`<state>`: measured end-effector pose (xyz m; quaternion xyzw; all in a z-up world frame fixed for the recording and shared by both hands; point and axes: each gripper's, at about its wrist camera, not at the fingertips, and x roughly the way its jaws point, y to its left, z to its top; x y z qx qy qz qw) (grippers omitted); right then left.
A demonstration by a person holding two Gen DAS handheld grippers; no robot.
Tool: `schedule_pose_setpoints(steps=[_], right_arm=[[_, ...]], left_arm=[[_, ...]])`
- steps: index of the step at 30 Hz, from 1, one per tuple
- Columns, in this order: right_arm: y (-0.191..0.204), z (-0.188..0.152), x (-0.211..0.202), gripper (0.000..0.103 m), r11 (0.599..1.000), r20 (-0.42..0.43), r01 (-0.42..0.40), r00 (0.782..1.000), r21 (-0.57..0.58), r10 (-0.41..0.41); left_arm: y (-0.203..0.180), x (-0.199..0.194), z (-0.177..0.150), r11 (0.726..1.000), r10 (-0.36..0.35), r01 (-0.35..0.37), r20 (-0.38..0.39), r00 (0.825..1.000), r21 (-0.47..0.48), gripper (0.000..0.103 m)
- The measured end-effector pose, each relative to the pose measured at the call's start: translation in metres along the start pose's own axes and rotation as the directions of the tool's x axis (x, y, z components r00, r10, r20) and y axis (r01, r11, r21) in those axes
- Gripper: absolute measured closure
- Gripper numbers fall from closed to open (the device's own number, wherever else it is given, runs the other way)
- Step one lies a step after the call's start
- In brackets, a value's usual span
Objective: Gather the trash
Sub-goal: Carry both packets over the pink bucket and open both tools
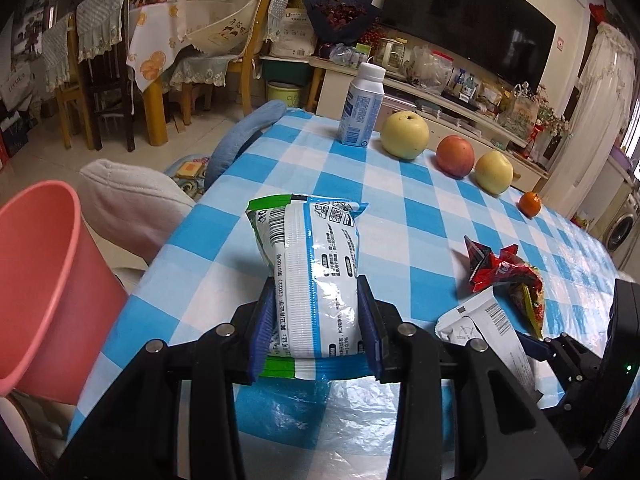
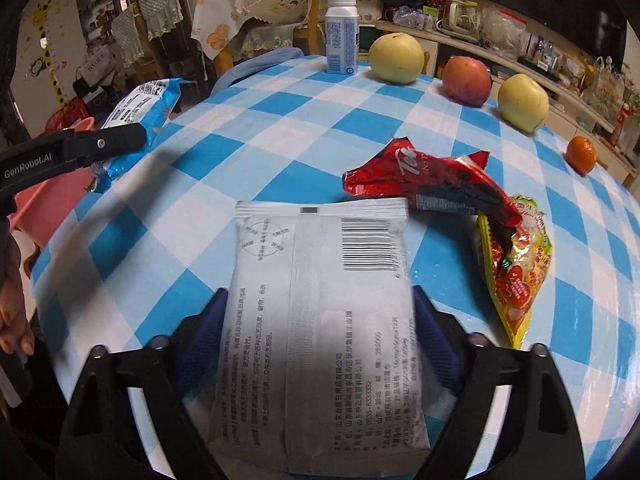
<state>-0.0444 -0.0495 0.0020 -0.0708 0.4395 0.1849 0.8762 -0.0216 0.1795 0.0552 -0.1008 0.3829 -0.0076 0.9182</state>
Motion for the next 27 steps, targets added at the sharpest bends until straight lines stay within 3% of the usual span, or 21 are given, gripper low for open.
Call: schedule_pose_setpoints(steps=[12,19,27], right_arm=[[0.001,-0.001,-0.006,0.027,1.0,0.033,0.015,0.999,0.006,-0.015],[0.014,0.003,-0.019,0.027,0.999,0.067,-0.037,0.997,0.035,0.034],[0.052,0.032,-0.049,0.027,0.984,0.148,-0.172,0.975,0.052,0.163]], left_arm=[[0.009,-0.002,0.003,0.999,-0.037,0.037,0.007,0.999,-0.027,0.063],[0.02,-0.014,0.01,0.997,-0.039,0.042,0.037,0.999,-0.065,0.063],[0.046,-0.041,0.021,0.994,0.0,0.013,0.113,0.994,-0.111,0.063]])
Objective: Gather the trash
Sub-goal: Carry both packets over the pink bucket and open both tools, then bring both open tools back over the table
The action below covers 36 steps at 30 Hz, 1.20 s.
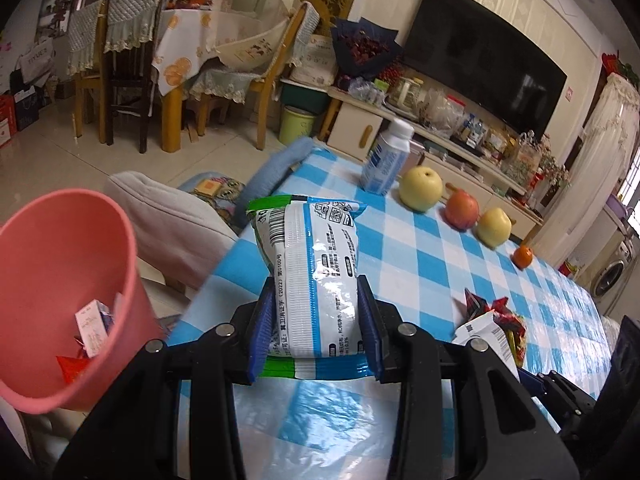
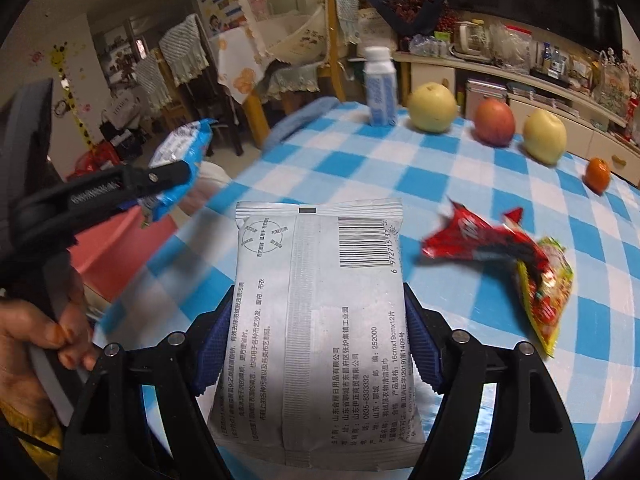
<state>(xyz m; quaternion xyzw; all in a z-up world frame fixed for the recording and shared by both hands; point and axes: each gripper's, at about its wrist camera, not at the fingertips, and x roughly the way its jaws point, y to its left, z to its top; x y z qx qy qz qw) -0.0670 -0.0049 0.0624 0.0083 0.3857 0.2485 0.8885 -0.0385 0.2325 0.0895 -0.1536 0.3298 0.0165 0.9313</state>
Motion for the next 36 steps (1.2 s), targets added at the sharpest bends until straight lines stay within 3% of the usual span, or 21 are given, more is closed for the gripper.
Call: schedule_pose_setpoints(steps=[8,14,19,26,28,29,30,36], right_arm=[[0.079,0.043,0.0,0.027,0.982,0.043,-0.185,0.982,-0.025,0.186],[0.153,0.077,0.019,0.027,0.957,0.044,-0.277,0.959,-0.091,0.281],[0.202,0.093,0.053,0.027,0.94,0.016,-0.316,0.947,-0.128,0.32],[0.26,0.096,0.109,0.024,0.924,-0.067,-0.321,0.947,-0.208,0.314],[0.266,0.094,0.12,0.017,0.926,-0.074,-0.308,0.951,-0.219,0.299],[0.27,0.092,0.124,0.014,0.932,-0.072,-0.284,0.959,-0.228,0.274],[0.272,0.09,0.124,0.014,0.936,-0.067,-0.266,0.964,-0.232,0.258],[0.248,0.07,0.109,0.013,0.95,-0.019,-0.209,0.977,-0.233,0.21]], left_arm=[[0.071,-0.029,0.021,0.982,0.102,-0.087,0.08,0.992,-0.165,0.063],[0.14,-0.059,0.032,0.932,0.251,-0.201,0.134,0.959,-0.301,0.063],[0.184,-0.067,0.027,0.884,0.257,-0.184,0.118,0.959,-0.43,0.063],[0.219,-0.085,0.025,0.827,0.321,-0.206,0.137,0.937,-0.523,0.063],[0.223,-0.086,0.024,0.816,0.325,-0.203,0.138,0.936,-0.541,0.059],[0.225,-0.086,0.025,0.813,0.326,-0.203,0.137,0.936,-0.546,0.051],[0.225,-0.086,0.025,0.807,0.338,-0.216,0.131,0.932,-0.55,0.042],[0.221,-0.087,0.029,0.807,0.367,-0.252,0.119,0.923,-0.534,0.023]])
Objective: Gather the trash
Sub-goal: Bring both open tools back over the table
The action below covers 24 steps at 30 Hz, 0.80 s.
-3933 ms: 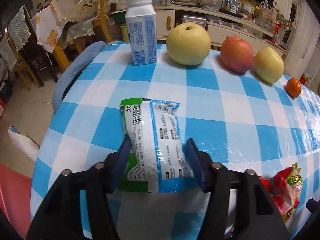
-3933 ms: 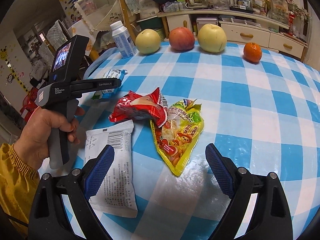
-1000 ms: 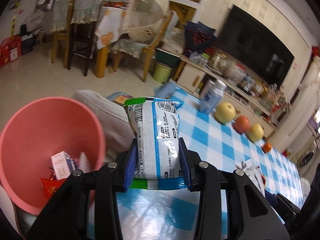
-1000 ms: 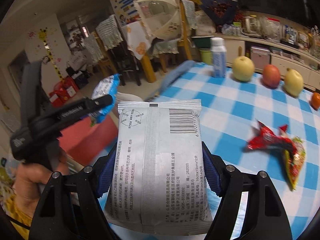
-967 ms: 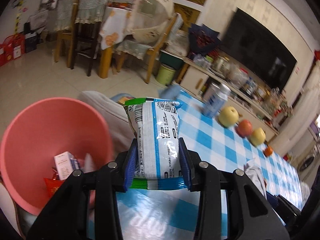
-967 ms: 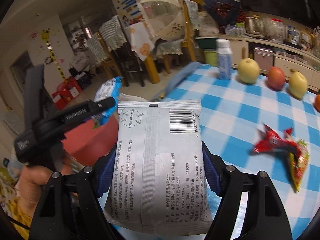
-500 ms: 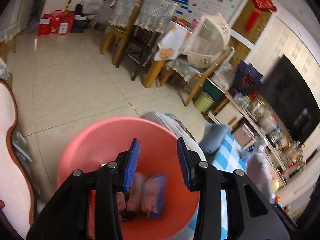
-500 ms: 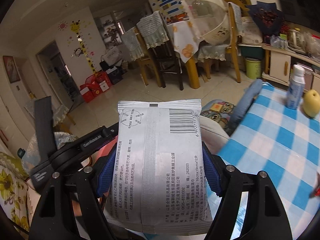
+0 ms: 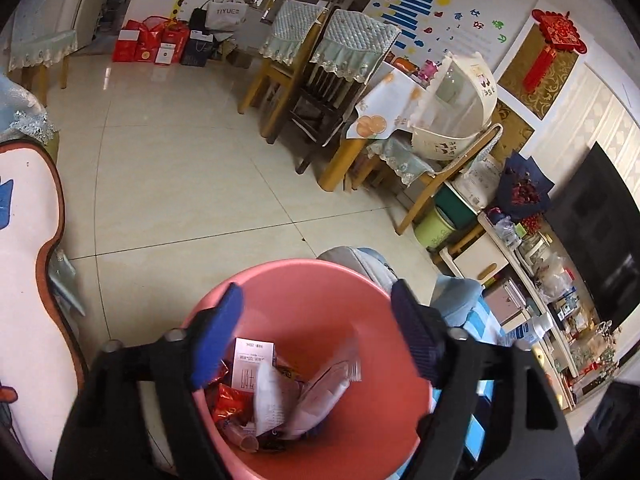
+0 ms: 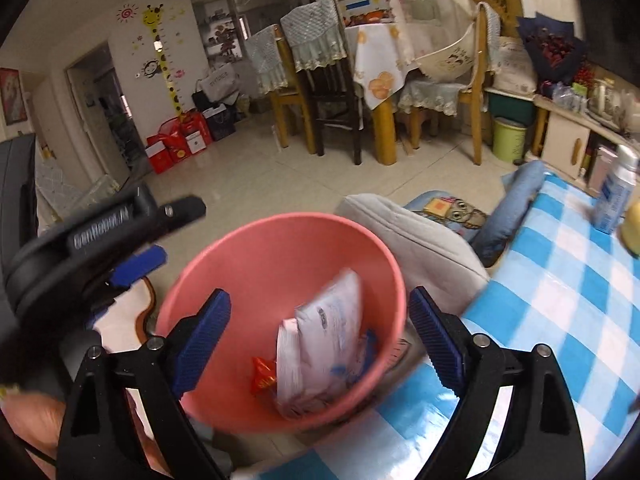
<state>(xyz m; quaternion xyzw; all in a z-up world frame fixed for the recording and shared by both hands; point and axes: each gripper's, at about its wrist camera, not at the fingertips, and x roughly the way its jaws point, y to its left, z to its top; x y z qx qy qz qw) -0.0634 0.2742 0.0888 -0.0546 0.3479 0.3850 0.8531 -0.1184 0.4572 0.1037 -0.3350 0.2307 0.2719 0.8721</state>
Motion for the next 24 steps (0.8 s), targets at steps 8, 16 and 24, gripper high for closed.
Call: schedule_pose_setpoints(steps=[8,16,24], right_arm=[[-0.038,-0.033,-0.046,0.013,0.994,0.016,0.104,0.994,0.024,-0.104],[-0.06,-0.064,-0.093,0.012,0.979,0.048,0.202,0.978,0.023,-0.203],[-0.08,-0.088,-0.123,0.011,0.965,0.051,0.259,0.964,0.042,-0.261]], left_arm=[[-0.026,-0.002,-0.009,0.997,-0.028,0.03,-0.022,0.999,0.077,0.016],[-0.061,-0.004,-0.027,0.976,-0.107,0.119,-0.072,0.992,0.182,0.015],[-0.092,-0.004,-0.052,0.942,-0.127,0.156,-0.114,0.985,0.297,0.015]])
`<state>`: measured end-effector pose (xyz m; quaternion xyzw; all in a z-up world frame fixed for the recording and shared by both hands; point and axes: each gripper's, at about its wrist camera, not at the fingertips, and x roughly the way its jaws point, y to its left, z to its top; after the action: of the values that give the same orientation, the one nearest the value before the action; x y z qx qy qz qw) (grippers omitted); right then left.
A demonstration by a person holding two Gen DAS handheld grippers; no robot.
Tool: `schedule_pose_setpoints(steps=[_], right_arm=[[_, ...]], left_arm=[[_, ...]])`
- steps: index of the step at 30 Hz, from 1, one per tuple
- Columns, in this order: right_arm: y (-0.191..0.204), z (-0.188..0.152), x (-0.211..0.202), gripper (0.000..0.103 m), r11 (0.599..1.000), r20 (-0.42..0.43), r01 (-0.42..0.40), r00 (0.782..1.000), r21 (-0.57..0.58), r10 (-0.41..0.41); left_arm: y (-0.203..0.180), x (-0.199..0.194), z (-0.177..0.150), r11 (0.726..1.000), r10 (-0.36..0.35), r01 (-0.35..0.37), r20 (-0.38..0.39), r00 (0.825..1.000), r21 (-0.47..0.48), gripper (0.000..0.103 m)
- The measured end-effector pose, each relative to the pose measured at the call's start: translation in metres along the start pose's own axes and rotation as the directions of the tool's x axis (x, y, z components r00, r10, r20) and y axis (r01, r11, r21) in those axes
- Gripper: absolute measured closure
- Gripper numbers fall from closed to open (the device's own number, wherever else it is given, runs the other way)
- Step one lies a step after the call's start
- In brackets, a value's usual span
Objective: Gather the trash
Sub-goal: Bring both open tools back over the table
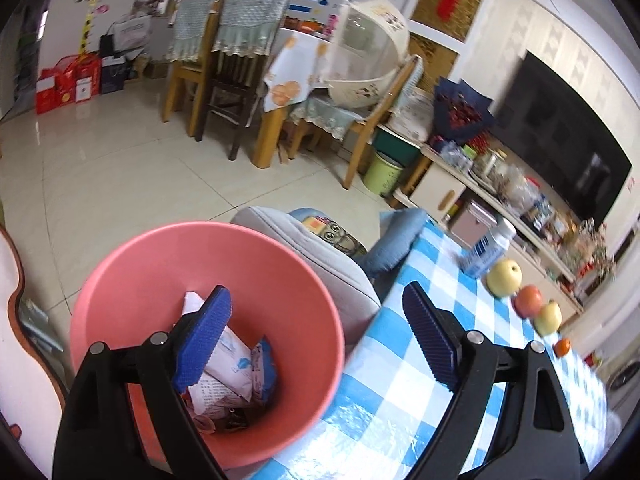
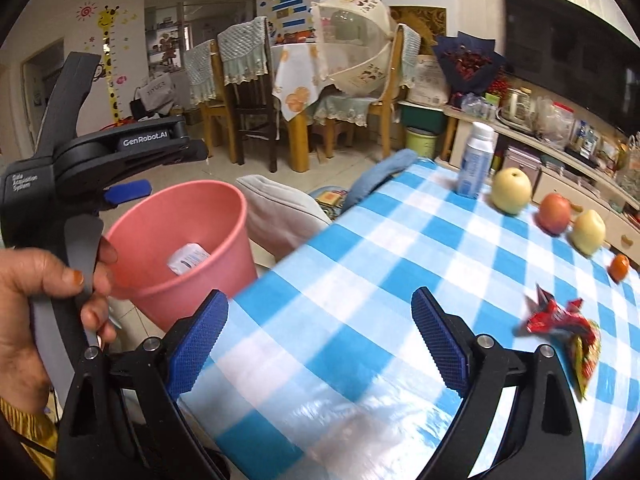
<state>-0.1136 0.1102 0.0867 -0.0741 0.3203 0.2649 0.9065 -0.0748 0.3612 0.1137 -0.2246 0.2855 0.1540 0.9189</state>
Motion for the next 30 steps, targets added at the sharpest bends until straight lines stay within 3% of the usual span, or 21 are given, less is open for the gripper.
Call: schedule_pose_setpoints(steps=[20,30], right_arm=[[-0.066,-0.035,-0.043,0.011,0.993,0.034,0.045,0.998,0.106,-0.048],[-0.096,-0.045,-0.059,0.011,0.988,0.047,0.055,0.997,0.145,-0.062]], left_arm=[[-0.088,0.008,-0.043,0.971,-0.089,0.101,-0.061,0.994,0.217,0.015],[-0.118,0.01,-0.06,0.952,-0.124,0.145,-0.096,0.988,0.269,0.015]])
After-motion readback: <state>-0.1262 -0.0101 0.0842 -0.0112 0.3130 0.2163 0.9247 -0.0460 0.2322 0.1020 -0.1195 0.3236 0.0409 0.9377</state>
